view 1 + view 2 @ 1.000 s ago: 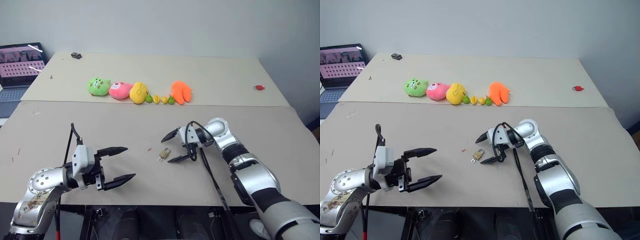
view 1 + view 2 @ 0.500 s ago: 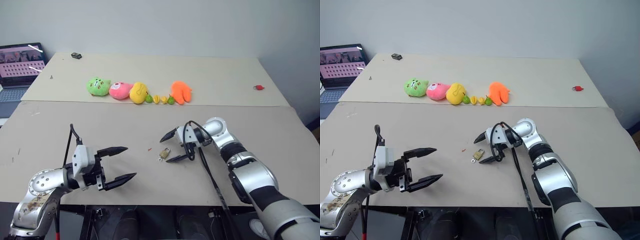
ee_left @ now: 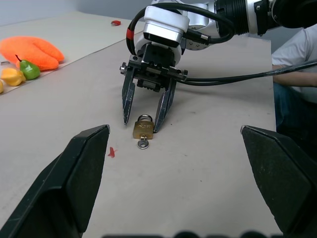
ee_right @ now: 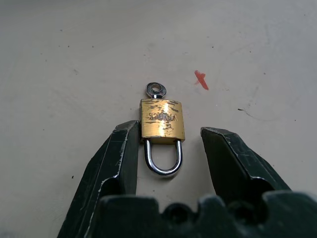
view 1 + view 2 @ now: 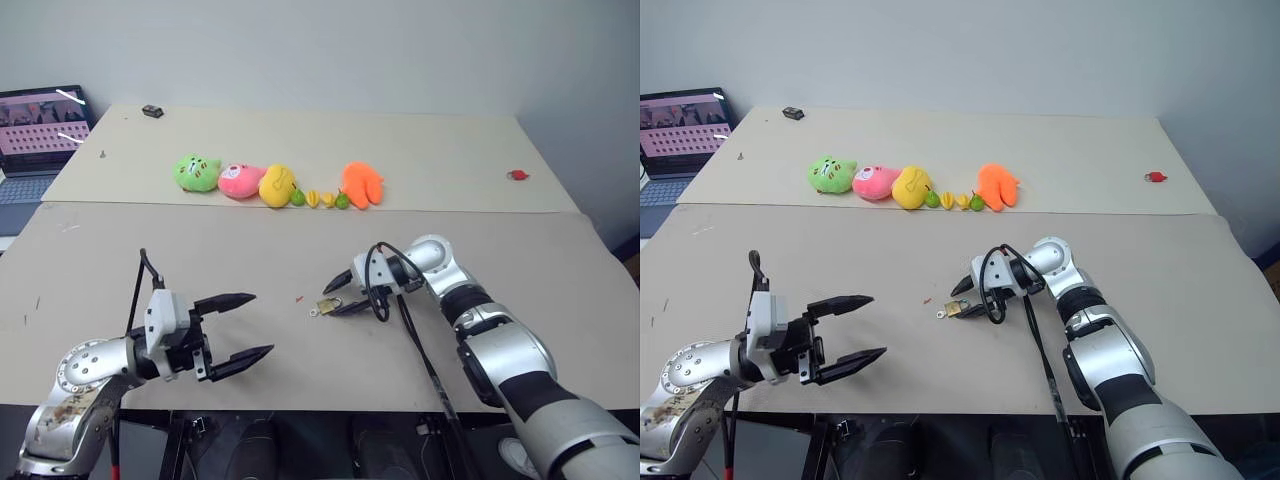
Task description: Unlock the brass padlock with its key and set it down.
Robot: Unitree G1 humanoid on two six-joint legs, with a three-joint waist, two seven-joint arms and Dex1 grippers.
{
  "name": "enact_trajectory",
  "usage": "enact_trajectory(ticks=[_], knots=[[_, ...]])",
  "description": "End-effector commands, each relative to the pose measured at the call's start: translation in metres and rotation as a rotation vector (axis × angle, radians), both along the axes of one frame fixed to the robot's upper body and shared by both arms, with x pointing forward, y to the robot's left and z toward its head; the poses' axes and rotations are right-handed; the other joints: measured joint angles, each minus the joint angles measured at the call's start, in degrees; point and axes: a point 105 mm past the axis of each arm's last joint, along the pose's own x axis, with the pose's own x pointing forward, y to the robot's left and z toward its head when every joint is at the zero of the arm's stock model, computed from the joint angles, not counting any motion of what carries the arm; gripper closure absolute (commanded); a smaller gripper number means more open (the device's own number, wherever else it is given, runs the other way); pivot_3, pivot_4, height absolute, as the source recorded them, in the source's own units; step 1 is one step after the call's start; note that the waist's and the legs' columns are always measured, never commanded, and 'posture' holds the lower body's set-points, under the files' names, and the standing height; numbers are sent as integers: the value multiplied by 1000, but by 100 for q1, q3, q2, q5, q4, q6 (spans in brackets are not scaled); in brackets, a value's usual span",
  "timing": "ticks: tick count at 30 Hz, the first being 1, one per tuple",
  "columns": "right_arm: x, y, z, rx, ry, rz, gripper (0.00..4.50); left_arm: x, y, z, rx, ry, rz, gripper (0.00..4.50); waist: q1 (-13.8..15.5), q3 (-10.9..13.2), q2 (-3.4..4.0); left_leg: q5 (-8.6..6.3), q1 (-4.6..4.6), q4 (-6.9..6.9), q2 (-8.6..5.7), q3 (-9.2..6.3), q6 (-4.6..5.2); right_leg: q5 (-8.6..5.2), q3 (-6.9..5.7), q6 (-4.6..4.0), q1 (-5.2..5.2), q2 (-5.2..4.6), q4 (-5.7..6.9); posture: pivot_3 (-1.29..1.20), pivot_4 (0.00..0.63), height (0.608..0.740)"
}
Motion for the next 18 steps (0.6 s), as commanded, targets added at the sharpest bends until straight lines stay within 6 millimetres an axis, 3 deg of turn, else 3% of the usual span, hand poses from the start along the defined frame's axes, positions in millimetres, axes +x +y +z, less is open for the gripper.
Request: enact_trajectory(ticks=[1,11,18], knots=[[3,0,7,22,-19,-5,2114,-1,-2,11,-2,-41,-15,0,-2,0,0,0,0,0,0,0,0,0,0,0,0,0,0,0,150,722],[-14,-17,-18,-71,123,27,2114,7,-3,18,-39,-49,3,0,12,0,0,0,1,0,0,-1,0,0,-1,0,4,0,0,0,150,722],[-10,-7,-10,-11,112,8,2114,8,-7,20,-55,-46,-2,0,10,0,0,0,5,0,0,0,0,0,0,0,6,0,0,0,150,722]])
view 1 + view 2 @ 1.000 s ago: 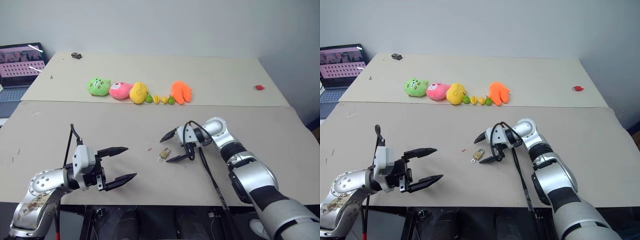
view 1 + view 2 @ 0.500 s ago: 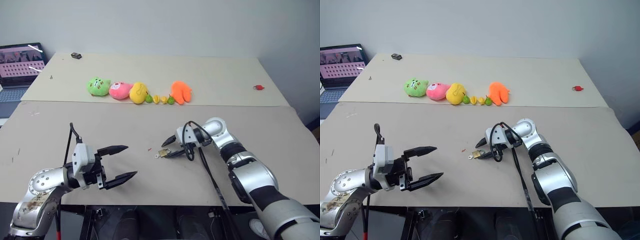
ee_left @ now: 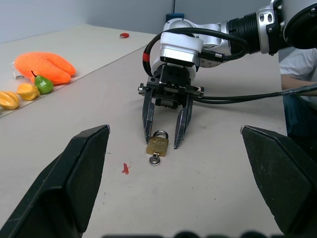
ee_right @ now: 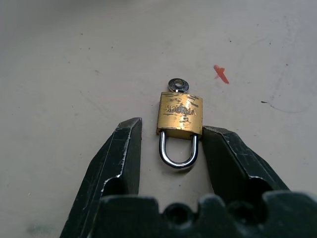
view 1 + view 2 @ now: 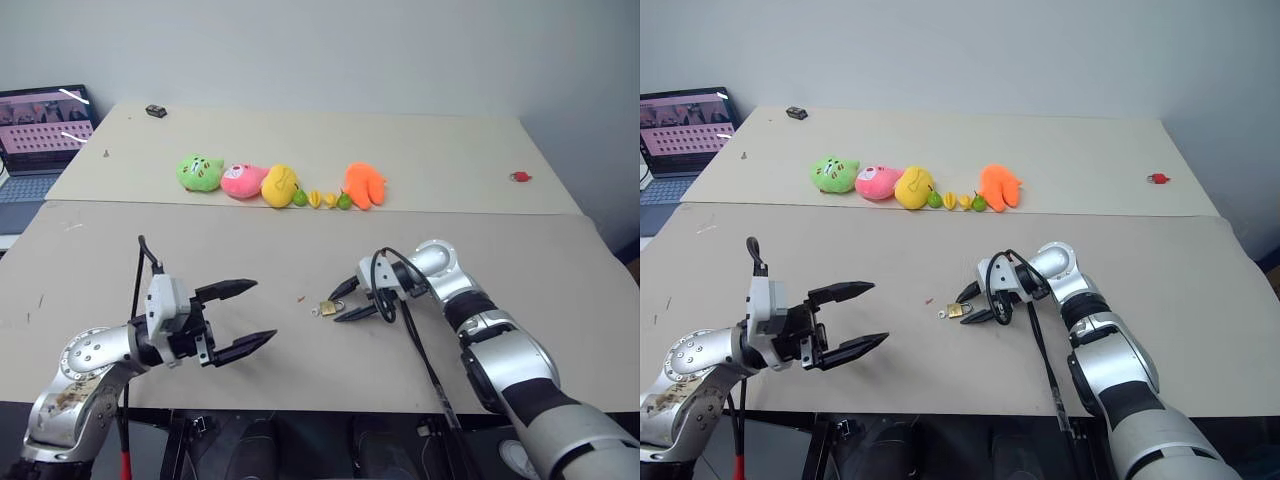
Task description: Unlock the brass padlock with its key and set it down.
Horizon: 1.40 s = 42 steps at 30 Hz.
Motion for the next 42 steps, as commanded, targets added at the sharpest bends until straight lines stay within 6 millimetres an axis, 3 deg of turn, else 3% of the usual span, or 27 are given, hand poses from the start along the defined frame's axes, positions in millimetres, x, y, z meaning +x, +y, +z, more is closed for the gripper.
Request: enact_trajectory(ticks=[1,5,11,17,25,29,35,42], knots=[[-2,1,0,9,6,4,2114,0,-4,11,-26,-31,-14,0,0,0,0,0,0,0,0,0,0,0,0,0,0,0,0,0,150,722],[1,3,3,31,-9,-9,2114,1,-6,13,-37,-35,-11,0,-2,0,0,0,1,0,0,0,0,0,0,0,0,0,0,0,150,722],[4,1,5,66,-14,-45,3635,0,-6,11,-39,-19,-10,0,-8,0,0,0,4,0,0,0,0,0,0,0,2,1,1,0,150,722],[20,-1,19,145,-61,-163,3635,4,0,5,-61,90,23,0,-14,0,0,0,13,0,1,0,0,1,1,-1,8,2,2,0,150,722],[30,-12,53,267,-148,-237,3635,21,13,-1,-274,542,94,0,-13,5,-1,0,-4,0,0,-6,0,-1,0,2,-5,1,3,0,150,722],[9,-18,53,234,-260,-145,3635,32,8,-7,-338,702,97,0,19,5,-1,0,-2,-2,-1,-9,0,-1,-3,4,0,1,3,0,150,722],[-22,-7,70,255,-289,-70,3635,43,-13,-8,-400,864,53,0,-12,5,-1,0,-8,2,-4,-13,-1,0,-4,7,-5,-1,7,0,150,722],[-32,3,76,269,-301,-71,3635,44,-36,-4,-364,887,-17,0,2,5,-2,0,-1,2,-4,-15,-2,0,-4,5,0,3,8,0,150,722]])
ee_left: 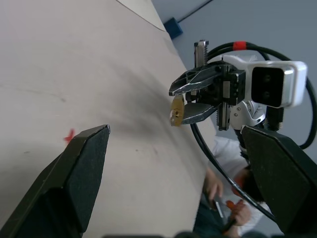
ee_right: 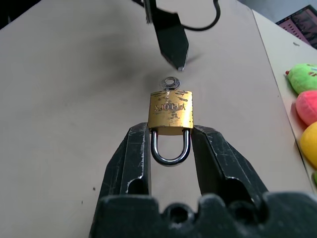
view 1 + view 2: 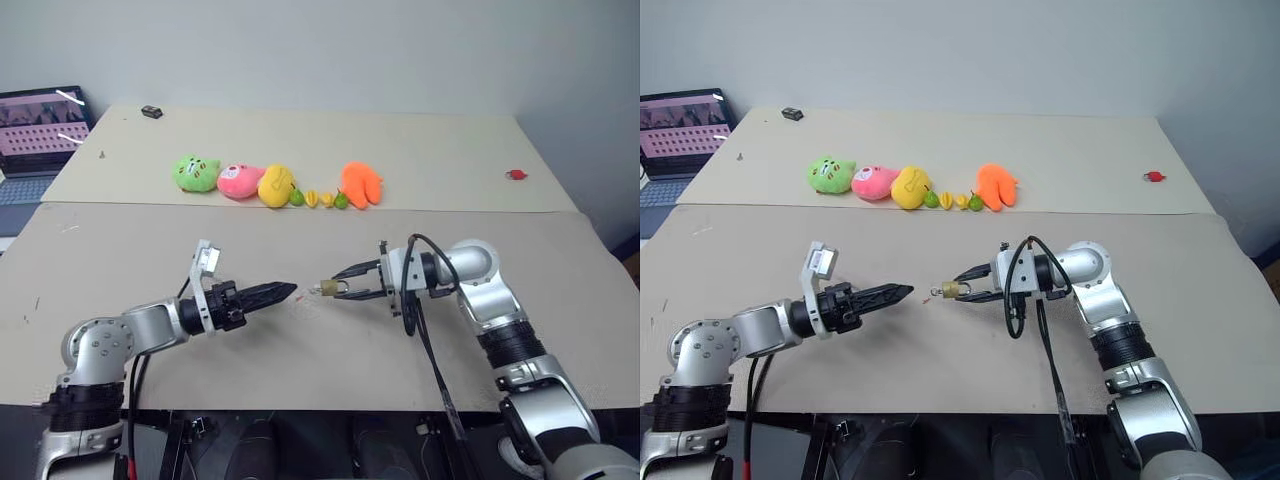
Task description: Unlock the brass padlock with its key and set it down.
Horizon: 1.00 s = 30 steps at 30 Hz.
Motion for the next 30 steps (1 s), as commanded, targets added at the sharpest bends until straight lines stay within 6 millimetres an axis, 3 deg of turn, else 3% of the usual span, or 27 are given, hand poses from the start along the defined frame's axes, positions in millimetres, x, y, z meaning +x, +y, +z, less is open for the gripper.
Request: enact_trajectory(ticks=[1,13,15,17,21,25,30], knots=[[-4,4,17,42,-44,3,3635,-3,-11,4,-10,-8,-51,0,11,0,0,0,-2,0,-2,0,0,0,0,0,0,-2,-1,0,150,722],[-4,6,18,52,-22,-2,3635,3,-8,0,37,-78,25,0,18,0,-1,0,-7,0,-3,-1,0,0,0,-1,-3,-2,-5,0,150,722],[-3,5,15,52,-3,-10,3635,24,10,11,132,-363,194,0,19,0,-1,0,-7,-1,-3,-1,0,0,0,0,-4,-2,-6,0,150,722],[-2,4,14,52,9,-14,3635,24,20,20,219,-607,213,0,19,0,-1,2,-5,-2,-3,3,-4,1,0,-5,-3,-2,-8,0,150,722],[-2,6,15,55,17,-7,3635,16,20,12,297,-741,124,0,39,0,-1,6,-7,-8,-3,5,-11,1,0,-10,-6,-3,-12,0,150,722],[-2,7,15,52,18,2,3635,14,16,13,184,-620,115,0,63,1,-1,6,-14,-5,-3,5,-10,1,-1,-4,-6,-6,-15,0,150,722],[-1,7,16,45,16,7,3635,0,2,13,-25,-301,26,0,26,1,-2,5,-16,-2,-1,-1,-9,-14,-2,26,-7,-3,-10,0,150,722]])
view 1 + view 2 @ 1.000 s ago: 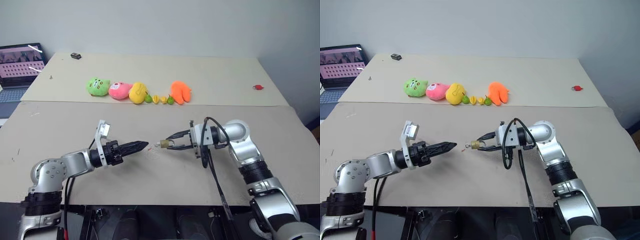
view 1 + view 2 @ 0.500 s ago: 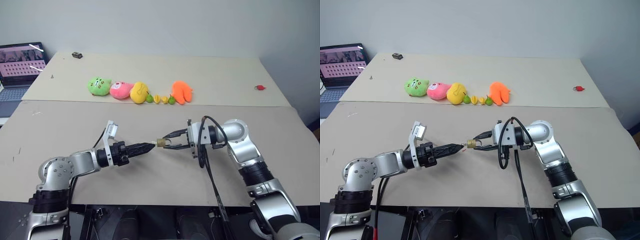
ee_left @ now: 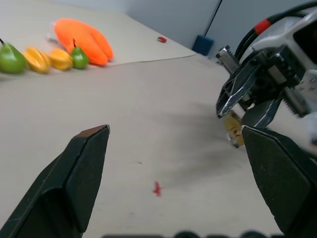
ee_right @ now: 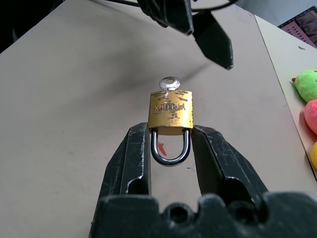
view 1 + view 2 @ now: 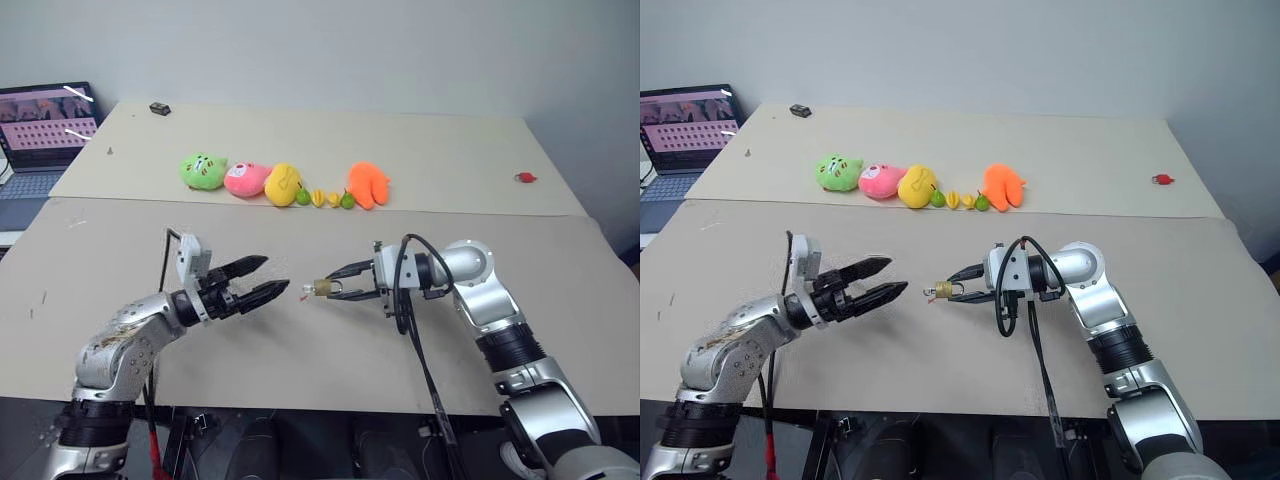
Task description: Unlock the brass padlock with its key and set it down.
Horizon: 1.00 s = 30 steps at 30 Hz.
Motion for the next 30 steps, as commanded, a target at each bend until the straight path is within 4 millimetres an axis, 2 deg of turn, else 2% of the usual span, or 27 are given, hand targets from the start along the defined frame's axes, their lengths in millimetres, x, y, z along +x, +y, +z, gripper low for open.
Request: enact_trajectory(ticks=[1,5,11,17,21,24,27,30], knots=[[-1,2,12,30,-22,21,3635,-13,-10,12,-130,150,-89,0,-17,0,0,0,1,0,0,-1,0,-1,0,2,0,0,1,0,150,722],[-1,3,13,45,-17,15,3635,-14,-8,13,-230,285,-92,0,-34,0,0,0,3,0,1,-3,1,1,0,-2,0,1,3,0,150,722],[-3,5,13,51,-13,21,3635,-9,-8,15,-265,357,-67,0,-22,0,0,0,8,1,-1,-4,0,12,0,-21,5,0,4,0,150,722],[-3,8,15,56,-15,28,3635,-7,-19,10,-264,412,-87,0,-22,0,0,0,6,0,-2,-4,0,15,0,-25,3,0,3,0,150,722],[-4,12,18,64,-28,40,3635,-22,-34,-3,-183,446,-165,0,-23,0,0,0,7,0,-2,-4,0,15,0,-25,3,1,4,0,150,722],[-4,12,18,63,-26,38,3635,-23,-35,-6,-180,467,-170,660,-22,0,0,0,6,0,-3,-3,0,14,0,-25,2,0,2,0,150,722],[-4,10,17,62,-25,33,3635,-23,-36,-6,-142,455,-171,1679,-23,0,0,0,7,-1,-2,-4,0,15,0,-25,2,1,3,0,150,722],[-3,9,16,60,-24,29,3635,-21,-37,-6,-145,448,-170,1679,-21,0,0,0,8,0,-3,-3,0,14,0,-25,4,1,2,0,150,722]])
